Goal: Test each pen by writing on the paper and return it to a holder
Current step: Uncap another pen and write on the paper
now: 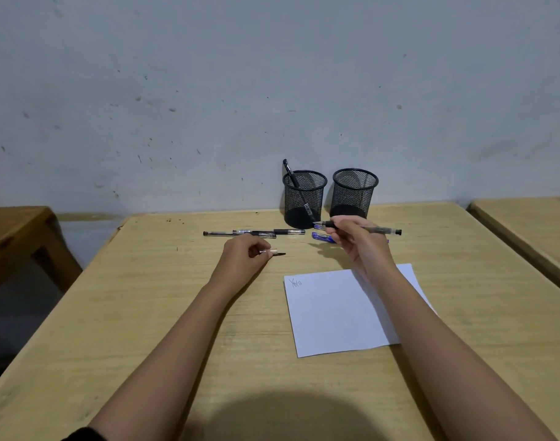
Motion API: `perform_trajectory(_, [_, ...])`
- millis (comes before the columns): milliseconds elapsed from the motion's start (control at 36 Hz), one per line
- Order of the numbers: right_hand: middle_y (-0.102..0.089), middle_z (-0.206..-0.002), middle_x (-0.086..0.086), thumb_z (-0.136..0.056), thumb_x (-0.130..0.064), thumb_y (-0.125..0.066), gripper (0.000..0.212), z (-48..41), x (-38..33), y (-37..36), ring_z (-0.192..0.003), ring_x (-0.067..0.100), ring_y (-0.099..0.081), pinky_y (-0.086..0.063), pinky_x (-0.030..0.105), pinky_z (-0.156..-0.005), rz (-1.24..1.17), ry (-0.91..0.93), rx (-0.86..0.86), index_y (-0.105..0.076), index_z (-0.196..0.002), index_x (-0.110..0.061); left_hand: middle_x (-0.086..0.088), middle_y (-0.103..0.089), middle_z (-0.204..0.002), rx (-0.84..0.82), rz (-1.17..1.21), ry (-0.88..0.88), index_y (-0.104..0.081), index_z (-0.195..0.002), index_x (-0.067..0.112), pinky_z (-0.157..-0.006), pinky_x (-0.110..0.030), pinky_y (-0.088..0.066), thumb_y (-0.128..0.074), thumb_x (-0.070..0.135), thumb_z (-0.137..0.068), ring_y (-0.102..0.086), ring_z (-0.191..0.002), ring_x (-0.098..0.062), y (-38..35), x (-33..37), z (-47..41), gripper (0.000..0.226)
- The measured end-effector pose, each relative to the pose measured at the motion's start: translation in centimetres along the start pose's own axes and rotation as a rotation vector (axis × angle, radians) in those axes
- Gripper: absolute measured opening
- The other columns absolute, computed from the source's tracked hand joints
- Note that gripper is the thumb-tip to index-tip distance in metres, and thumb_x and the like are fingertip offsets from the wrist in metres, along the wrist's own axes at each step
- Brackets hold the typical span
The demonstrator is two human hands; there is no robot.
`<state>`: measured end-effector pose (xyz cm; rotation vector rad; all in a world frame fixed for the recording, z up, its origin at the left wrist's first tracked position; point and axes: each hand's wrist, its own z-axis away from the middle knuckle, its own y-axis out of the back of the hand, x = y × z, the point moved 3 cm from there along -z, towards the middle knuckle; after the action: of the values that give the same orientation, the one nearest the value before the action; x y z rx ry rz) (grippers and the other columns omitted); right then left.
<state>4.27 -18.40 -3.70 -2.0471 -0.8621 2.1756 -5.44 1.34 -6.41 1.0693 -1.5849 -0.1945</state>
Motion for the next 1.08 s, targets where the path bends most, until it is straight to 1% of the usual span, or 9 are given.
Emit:
perform_trajectory(139, [-0.068,-0.069,0.011,-0.084,0.002,-0.061,0.006,0.1,0.1,-0.1,-0.063,0.012,-0.066,-0.054,0.013,-0.063,0.011,0.001,-0.003,-0.066,-0.086,0.004,-0.004,-0.066,-0.092,0.010,-0.019,-0.007,-0.071,-0.093,0.013,-0.077,-0.022,-0.046,-0.067,0.018,-0.083,-0.058,-0.085,-0.014,-0.2,0.0,0.0,0.012])
perform_trajectory(306, [-0.067,-0.065,0.005,-0.077,0.005,-0.067,0.008,0.5,-0.4,-0.5,-0.060,0.009,-0.063,-0.052,0.013,-0.061,0.092,0.046,-0.010,-0.066,-0.079,-0.002,-0.004,-0.062,-0.103,-0.005,-0.043,-0.012,-0.065,-0.111,0.008,-0.084,-0.023,-0.045,-0.065,0.020,-0.086,-0.056,-0.093,-0.013,-0.2,0.2,0.2,0.028])
perform_trajectory(417, [-0.063,-0.055,-0.001,-0.082,0.005,-0.061,0.013,0.9,-1.1,-0.9,-0.050,0.005,-0.058,-0.049,0.012,-0.053,0.106,0.066,-0.012,-0.060,-0.073,-0.004,0.001,-0.057,-0.110,0.020,0.025,-0.032,-0.064,-0.114,0.007,-0.087,-0.018,-0.039,-0.060,0.018,-0.089,-0.055,-0.099,-0.011,0.4,1.3,0.8,0.027])
perform_trajectory(500, [-0.064,-0.060,0.005,-0.085,0.003,-0.058,0.012,1.3,-1.4,-1.1,-0.054,0.009,-0.062,-0.051,0.014,-0.054,0.052,0.038,-0.031,-0.057,-0.075,-0.003,-0.001,-0.062,-0.113,0.029,0.030,-0.078,-0.065,-0.112,0.008,-0.089,-0.020,-0.039,-0.059,0.022,-0.090,-0.054,-0.103,-0.011,0.9,2.7,2.2,0.027])
perform_trajectory(583, [-0.064,-0.060,0.007,-0.082,0.005,-0.062,0.012,2.0,-1.2,-1.4,-0.052,0.008,-0.062,-0.051,0.014,-0.053,0.081,0.036,-0.054,-0.057,-0.074,-0.003,0.002,-0.061,-0.121,-0.089,0.025,-0.138,-0.063,-0.116,0.014,-0.100,-0.027,-0.040,-0.058,0.032,-0.090,-0.054,-0.113,-0.011,0.6,4.1,4.6,0.032])
perform_trajectory(722, [-0.056,-0.056,0.010,-0.073,0.013,-0.067,0.027,3.2,-0.1,-1.9,-0.043,0.007,-0.054,-0.043,0.014,-0.045,0.276,0.079,-0.071,-0.049,-0.067,-0.007,0.008,-0.046,-0.142,-0.289,-0.115,-0.163,-0.054,-0.130,0.021,-0.109,-0.031,-0.035,-0.056,0.053,-0.084,-0.040,-0.130,-0.005,-0.8,4.9,7.7,0.056])
perform_trajectory(806, [-0.053,-0.056,0.012,-0.072,0.013,-0.065,0.029,3.5,0.7,-2.1,-0.043,0.009,-0.050,-0.041,0.016,-0.043,0.378,0.065,-0.066,-0.046,-0.062,-0.007,0.009,-0.034,-0.150,-0.351,-0.171,-0.145,-0.044,-0.138,0.021,-0.112,-0.025,-0.026,-0.056,0.053,-0.085,-0.028,-0.138,-0.004,-1.4,4.4,8.3,0.063])
perform_trajectory(917, [-0.044,-0.050,0.009,-0.068,0.013,-0.061,0.039,3.1,1.6,-2.0,-0.036,0.009,-0.039,-0.033,0.017,-0.039,0.465,0.034,0.007,-0.037,-0.052,-0.012,0.009,-0.026,-0.154,-0.385,-0.178,-0.129,-0.037,-0.142,0.022,-0.114,-0.024,-0.020,-0.053,0.051,-0.087,-0.018,-0.141,-0.002,-1.6,4.2,8.2,0.064])
perform_trajectory(1083, [-0.030,-0.051,0.005,-0.060,0.014,-0.058,0.038,2.4,3.1,-2.4,-0.048,0.014,-0.030,-0.030,0.022,-0.045,0.550,0.043,0.013,-0.031,-0.050,-0.011,0.013,-0.019,-0.155,-0.426,-0.208,-0.127,-0.031,-0.145,0.024,-0.112,-0.019,-0.014,-0.049,0.051,-0.090,-0.012,-0.142,0.001,-1.8,4.0,8.1,0.063])
